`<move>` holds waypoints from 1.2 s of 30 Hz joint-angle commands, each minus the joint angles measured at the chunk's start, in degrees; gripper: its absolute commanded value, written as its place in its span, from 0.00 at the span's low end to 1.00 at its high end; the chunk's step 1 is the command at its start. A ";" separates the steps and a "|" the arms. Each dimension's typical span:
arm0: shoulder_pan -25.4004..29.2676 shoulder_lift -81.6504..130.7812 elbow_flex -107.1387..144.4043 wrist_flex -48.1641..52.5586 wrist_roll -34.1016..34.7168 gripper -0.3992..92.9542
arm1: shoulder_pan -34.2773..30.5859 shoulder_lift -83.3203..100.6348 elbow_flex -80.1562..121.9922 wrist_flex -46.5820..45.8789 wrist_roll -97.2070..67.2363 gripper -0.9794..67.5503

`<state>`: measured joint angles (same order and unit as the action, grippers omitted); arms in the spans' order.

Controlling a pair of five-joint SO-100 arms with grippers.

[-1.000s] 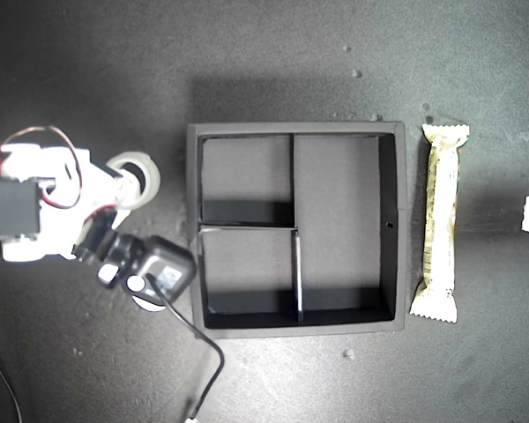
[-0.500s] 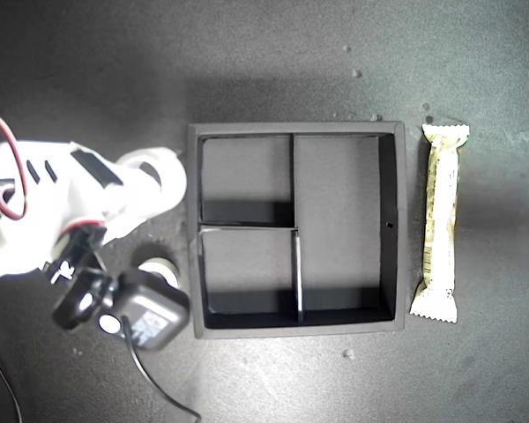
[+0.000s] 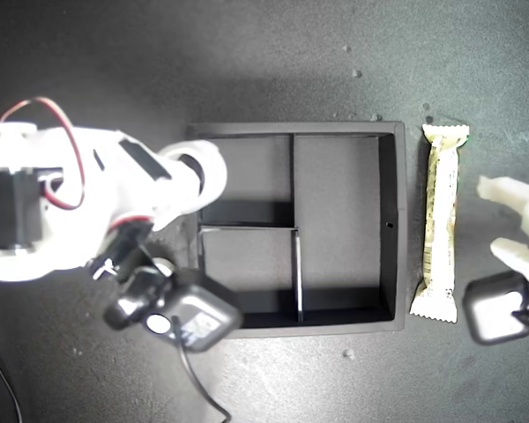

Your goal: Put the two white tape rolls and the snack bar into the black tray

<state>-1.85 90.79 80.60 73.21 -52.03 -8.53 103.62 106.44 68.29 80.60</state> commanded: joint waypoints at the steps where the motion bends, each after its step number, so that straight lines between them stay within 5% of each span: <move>1: -0.35 -3.96 -8.44 1.85 0.26 0.01 | -0.35 -5.80 -7.65 2.55 -52.82 0.36; 10: 0.53 -17.14 -23.64 8.88 -0.35 0.01 | 0.79 -16.70 -16.96 7.47 -47.81 0.39; 16: 0.62 -20.04 -28.65 11.87 0.00 0.01 | 7.12 -11.78 -18.54 16.96 8.17 0.29; 22: 0.97 -21.36 -31.73 13.62 0.35 0.01 | 8.61 -12.57 -15.29 21.45 28.30 0.31; 31: 0.79 -21.62 -32.78 16.00 0.62 0.01 | 0.88 -12.57 -23.55 13.45 -25.22 0.30; 36: 1.58 -21.45 -32.43 16.87 -0.18 0.01 | -3.78 -12.66 -25.14 14.33 -38.94 0.28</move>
<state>-1.49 68.47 51.06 89.82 -51.50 -10.63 89.30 83.50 82.79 50.45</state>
